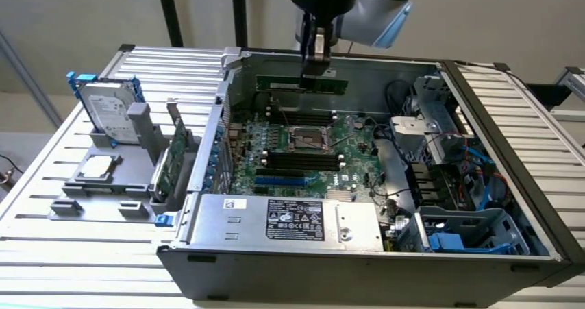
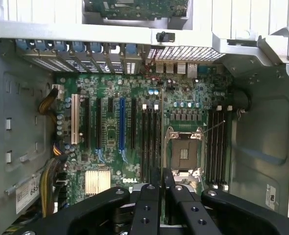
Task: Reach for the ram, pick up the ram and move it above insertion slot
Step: 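Pick up the ram and move it above insertion slot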
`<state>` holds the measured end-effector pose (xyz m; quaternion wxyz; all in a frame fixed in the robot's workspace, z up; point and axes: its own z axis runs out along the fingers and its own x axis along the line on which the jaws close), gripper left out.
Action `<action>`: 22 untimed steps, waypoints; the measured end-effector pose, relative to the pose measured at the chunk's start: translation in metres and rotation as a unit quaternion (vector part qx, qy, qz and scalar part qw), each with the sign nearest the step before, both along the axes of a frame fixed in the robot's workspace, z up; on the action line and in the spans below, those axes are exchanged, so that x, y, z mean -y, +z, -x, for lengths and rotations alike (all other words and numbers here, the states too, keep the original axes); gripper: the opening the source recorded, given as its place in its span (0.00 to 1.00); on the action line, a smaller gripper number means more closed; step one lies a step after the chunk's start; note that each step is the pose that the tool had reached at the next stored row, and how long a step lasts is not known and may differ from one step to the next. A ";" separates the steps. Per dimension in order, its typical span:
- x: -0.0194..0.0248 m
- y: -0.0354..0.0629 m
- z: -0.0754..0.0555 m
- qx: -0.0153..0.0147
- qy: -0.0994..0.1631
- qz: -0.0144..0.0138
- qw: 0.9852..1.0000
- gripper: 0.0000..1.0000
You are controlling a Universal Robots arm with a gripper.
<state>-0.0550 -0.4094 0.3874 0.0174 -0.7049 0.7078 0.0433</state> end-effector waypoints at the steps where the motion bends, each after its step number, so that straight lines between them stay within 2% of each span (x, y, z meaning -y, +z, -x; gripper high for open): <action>1: -0.0004 -0.0001 -0.001 0.000 0.000 0.001 1.000 0.13; 7: -0.0011 0.0000 -0.002 -0.001 0.000 0.002 1.000 0.13; 12: -0.0014 0.0009 -0.005 -0.005 0.000 0.003 1.000 0.13; 22: -0.0026 0.0010 -0.005 -0.005 0.000 0.003 1.000 0.13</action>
